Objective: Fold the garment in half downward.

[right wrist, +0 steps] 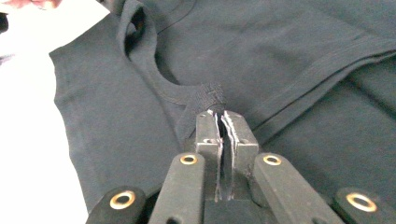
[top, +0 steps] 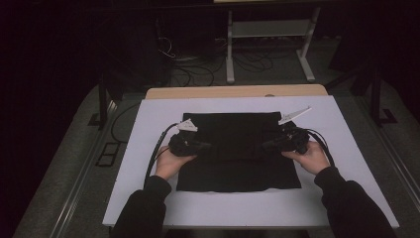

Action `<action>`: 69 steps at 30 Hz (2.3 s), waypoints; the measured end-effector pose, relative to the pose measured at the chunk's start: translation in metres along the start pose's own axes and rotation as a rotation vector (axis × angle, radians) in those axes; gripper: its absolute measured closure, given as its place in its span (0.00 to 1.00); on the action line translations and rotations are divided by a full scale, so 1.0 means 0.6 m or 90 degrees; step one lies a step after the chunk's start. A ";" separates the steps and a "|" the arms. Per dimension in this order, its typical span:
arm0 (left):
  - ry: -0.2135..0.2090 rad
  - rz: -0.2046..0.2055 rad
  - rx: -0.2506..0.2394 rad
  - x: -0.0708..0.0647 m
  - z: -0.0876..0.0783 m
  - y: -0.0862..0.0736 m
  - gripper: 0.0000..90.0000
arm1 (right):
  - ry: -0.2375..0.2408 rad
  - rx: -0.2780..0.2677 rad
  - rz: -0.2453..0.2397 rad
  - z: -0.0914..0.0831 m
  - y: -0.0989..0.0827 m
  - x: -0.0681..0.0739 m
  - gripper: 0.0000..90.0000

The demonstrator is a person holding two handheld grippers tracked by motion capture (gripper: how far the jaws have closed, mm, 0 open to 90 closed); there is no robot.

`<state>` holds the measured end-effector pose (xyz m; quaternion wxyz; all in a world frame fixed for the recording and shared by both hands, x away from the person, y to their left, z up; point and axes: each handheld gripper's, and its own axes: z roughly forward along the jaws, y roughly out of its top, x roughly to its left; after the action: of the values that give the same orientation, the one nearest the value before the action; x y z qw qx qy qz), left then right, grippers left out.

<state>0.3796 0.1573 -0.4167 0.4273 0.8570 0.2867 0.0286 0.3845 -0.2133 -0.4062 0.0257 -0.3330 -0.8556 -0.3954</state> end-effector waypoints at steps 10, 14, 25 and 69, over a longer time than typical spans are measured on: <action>-0.014 -0.029 -0.036 -0.023 -0.022 -0.023 0.95 | 0.079 -0.035 0.049 0.002 -0.031 0.010 0.94; -0.018 -0.036 -0.028 -0.024 -0.023 -0.033 0.95 | 0.087 -0.040 0.064 0.003 -0.044 0.013 0.94; -0.044 -0.035 -0.009 -0.040 -0.026 -0.051 0.95 | 0.102 -0.009 0.067 0.010 -0.069 0.031 0.94; -0.105 0.003 0.054 -0.122 -0.055 -0.089 0.94 | 0.121 0.013 0.024 -0.029 -0.116 0.116 0.94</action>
<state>0.2837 0.1682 -0.4210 0.4126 0.8745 0.2494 -0.0530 0.2858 -0.2196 -0.4188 0.1177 -0.3097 -0.8470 -0.4157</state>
